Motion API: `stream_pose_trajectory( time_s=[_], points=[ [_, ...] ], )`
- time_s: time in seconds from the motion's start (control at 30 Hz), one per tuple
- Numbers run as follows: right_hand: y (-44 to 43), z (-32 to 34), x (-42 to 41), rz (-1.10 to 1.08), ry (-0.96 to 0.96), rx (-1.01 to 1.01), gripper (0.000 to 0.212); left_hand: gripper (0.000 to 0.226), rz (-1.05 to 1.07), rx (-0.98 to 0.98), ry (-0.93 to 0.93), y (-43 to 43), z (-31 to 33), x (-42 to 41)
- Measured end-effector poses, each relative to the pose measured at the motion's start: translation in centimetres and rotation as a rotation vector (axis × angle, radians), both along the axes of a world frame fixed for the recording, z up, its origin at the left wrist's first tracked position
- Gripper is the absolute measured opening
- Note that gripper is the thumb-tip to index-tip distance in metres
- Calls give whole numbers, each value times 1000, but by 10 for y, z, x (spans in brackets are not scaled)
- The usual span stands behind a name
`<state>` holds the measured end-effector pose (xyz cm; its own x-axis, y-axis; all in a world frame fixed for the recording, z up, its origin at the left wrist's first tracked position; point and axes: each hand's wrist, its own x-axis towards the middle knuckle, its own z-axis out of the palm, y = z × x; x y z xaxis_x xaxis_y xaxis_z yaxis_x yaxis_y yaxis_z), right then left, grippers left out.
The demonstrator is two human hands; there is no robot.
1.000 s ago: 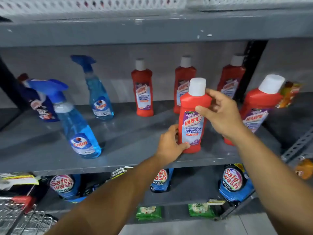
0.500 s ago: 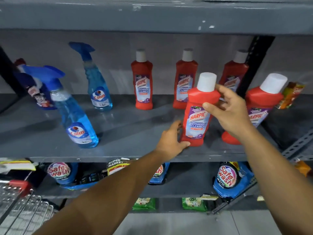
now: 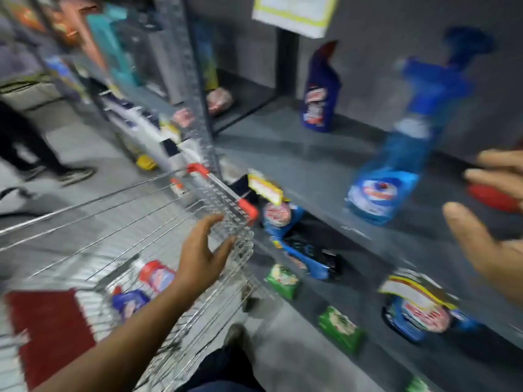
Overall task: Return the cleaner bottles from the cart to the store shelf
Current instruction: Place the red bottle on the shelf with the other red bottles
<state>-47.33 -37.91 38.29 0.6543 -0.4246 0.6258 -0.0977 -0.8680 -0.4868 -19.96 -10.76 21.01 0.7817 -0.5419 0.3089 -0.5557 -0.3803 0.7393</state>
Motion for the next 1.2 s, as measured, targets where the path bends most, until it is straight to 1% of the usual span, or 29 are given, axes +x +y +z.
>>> stream_pose_trajectory(
  time_s=[0.07,0.13,0.17,0.2,0.23,0.27,0.33,0.37,0.4,0.43,0.53,0.6,0.63,0.7,0.77,0.83,0.87,0.93,1.03,1.1,1.2],
  points=[
    [27,-12,66,84,-1,-61,30,47,251,86,134,48,-22,45],
    [66,-32,137,196,65,-80,27,50,463,156,326,92,-49,78],
    [87,-47,176,304,102,-41,27,48,557,172,440,115,-62,92],
    [103,-60,210,392,163,23,28,40,607,156,552,135,-80,103],
    [117,-73,238,445,247,93,29,26,651,141,654,148,-89,108],
    [134,-86,273,515,352,116,30,11,676,129,738,165,-103,114],
    [169,-121,338,623,592,159,35,25,744,216,886,187,-124,121],
    [187,-145,371,663,721,158,38,21,756,308,970,193,-134,123],
    [206,-168,401,707,840,151,41,28,728,405,1030,200,-151,125],
    [225,-192,427,738,947,150,44,39,694,458,1100,202,-165,123],
    [276,-260,489,796,1174,150,52,53,575,425,1263,199,-199,114],
    [304,-303,516,822,1255,127,55,64,548,354,1327,190,-213,109],
    [317,-326,529,827,1299,105,57,64,560,278,1361,186,-221,111],
    [338,-366,545,816,1381,79,57,57,631,166,1374,177,-240,113],
    [354,-400,555,806,1396,68,49,41,736,52,1412,171,-256,115],
    [366,-426,565,797,1394,76,46,34,835,-71,1462,167,-275,119],
    [373,-436,569,803,1404,81,46,34,893,-100,1483,168,-284,121],
    [385,-451,577,837,1439,81,50,46,950,-185,1544,169,-299,122],
    [391,-465,580,822,1508,154,64,59,968,-210,1605,169,-314,114],
    [389,-467,576,816,1537,215,67,63,950,-205,1607,169,-316,108],
    [379,-448,570,873,1494,371,69,64,941,-156,1502,169,-306,104]
  ],
)
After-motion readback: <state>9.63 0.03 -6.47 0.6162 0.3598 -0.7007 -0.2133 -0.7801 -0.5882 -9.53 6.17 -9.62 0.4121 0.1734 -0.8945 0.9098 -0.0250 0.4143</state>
